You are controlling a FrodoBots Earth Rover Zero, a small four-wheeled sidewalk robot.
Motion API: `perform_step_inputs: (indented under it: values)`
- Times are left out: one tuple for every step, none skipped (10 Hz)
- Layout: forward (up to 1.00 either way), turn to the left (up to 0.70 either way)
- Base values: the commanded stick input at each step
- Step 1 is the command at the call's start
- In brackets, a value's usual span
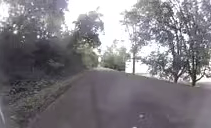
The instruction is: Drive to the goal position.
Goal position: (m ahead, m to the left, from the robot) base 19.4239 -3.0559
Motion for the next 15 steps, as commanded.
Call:
perform_step_inputs:
  values:
    - [0.7, 0.0]
    - [0.7, 0.0]
    - [0.7, 0.0]
    - [0.7, 0.0]
    - [0.7, 0.0]
    - [0.7, 0.0]
    - [0.7, 0.0]
    - [0.7, 0.0]
    - [0.7, 0.0]
    - [0.7, 0.0]
    - [0.7, 0.0]
    - [0.7, 0.0]
    - [0.7, 0.0]
    - [0.7, 0.0]
    - [0.7, 0.0]
